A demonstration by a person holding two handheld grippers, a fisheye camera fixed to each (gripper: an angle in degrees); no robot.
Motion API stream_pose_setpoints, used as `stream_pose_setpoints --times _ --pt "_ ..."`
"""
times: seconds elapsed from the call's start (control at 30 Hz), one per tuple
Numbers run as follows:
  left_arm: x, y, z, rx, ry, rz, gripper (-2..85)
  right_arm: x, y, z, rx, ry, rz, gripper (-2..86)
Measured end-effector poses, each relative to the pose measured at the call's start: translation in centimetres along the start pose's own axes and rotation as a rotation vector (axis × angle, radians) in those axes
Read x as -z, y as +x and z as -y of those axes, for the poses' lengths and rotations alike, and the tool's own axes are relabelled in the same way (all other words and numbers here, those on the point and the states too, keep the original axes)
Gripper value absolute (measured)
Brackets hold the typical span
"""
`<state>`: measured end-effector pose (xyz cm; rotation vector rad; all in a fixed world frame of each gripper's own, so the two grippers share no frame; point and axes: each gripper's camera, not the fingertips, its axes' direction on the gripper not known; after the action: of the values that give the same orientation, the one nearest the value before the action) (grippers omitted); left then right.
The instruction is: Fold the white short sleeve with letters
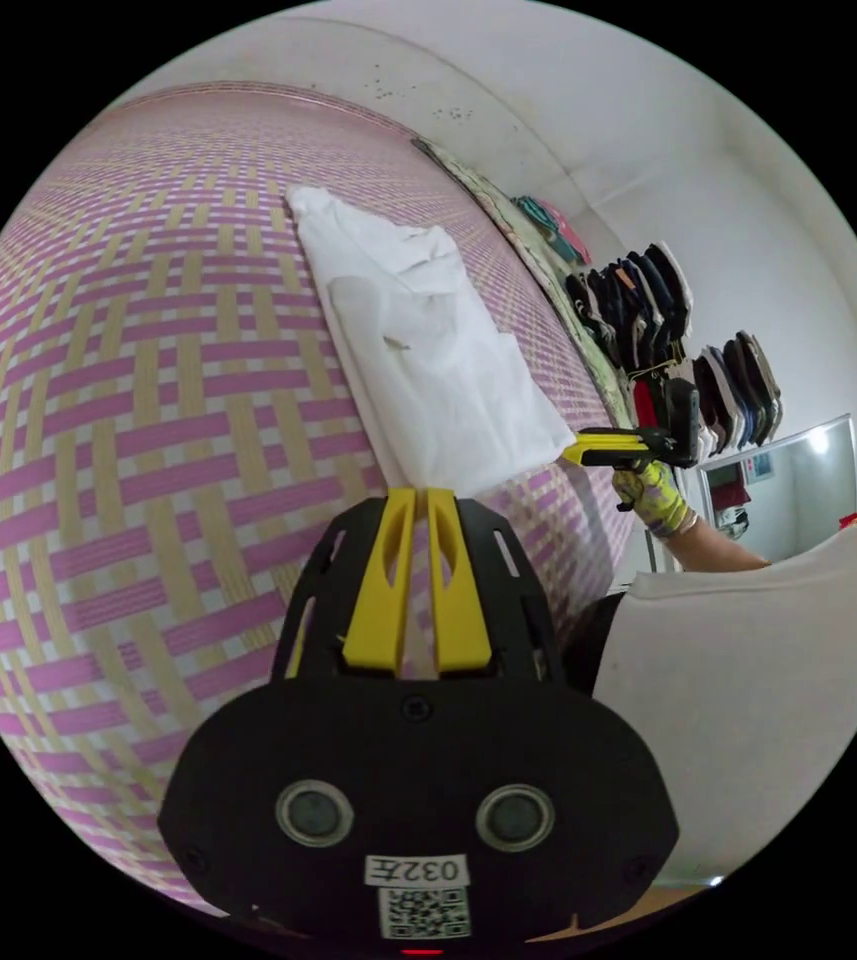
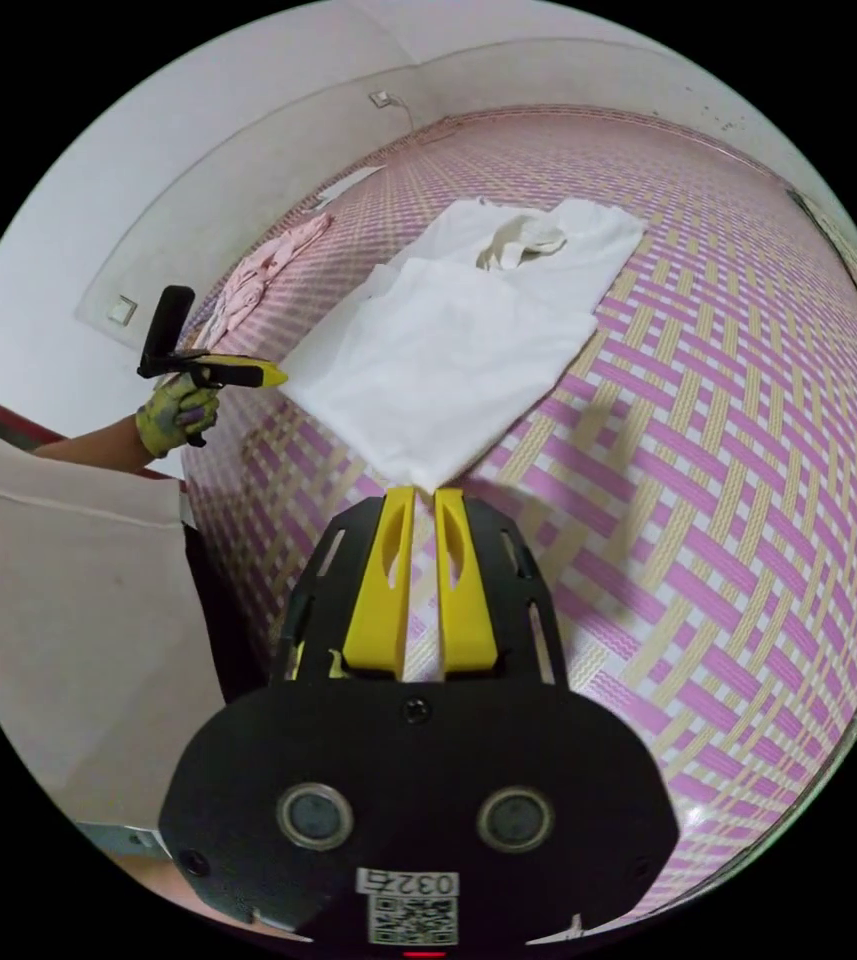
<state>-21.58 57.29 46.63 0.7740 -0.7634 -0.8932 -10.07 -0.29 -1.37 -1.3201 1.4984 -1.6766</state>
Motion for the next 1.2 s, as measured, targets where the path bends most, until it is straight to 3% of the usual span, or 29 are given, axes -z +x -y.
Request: stream_pose_setpoints --times 0.37,0.6,0.77,0.9,1.0,1.07,1.2 --pt "9.6 4.4 -7.5 -0.145 0.094 -0.326 -1.6 10.3 -5.9 -3.1 0.142 0.068 0.286 -0.6" --pt "12.6 3.1 -3.9 -0.168 0.146 -0.388 -1.6 12.5 -3.4 -0.4 0.086 0.085 0.466 -0.8" --pt "9.0 -3.7 5.0 0.104 0.01 -0.378 -1.6 8.9 4.7 5.0 -0.183 0.083 0.586 -0.9" --pt "5.2 -8.4 8.2 0.232 -0.04 -0.391 -1.3 4.5 9.7 7.2 -0.35 0.061 0.632 -0.9" --pt "2.8 -11.4 8.7 0.366 -0.072 -0.302 0.1 1.2 12.3 7.4 -0.478 0.049 0.641 -0.8" --pt "3.1 -12.7 7.4 0.45 0.02 -0.315 0.4 -0.2 13.3 6.6 -0.562 0.053 0.598 -0.8" --pt "5.3 -10.5 5.6 0.326 0.18 -0.363 -0.6 1.0 11.7 5.2 -0.568 0.169 0.466 -1.0"
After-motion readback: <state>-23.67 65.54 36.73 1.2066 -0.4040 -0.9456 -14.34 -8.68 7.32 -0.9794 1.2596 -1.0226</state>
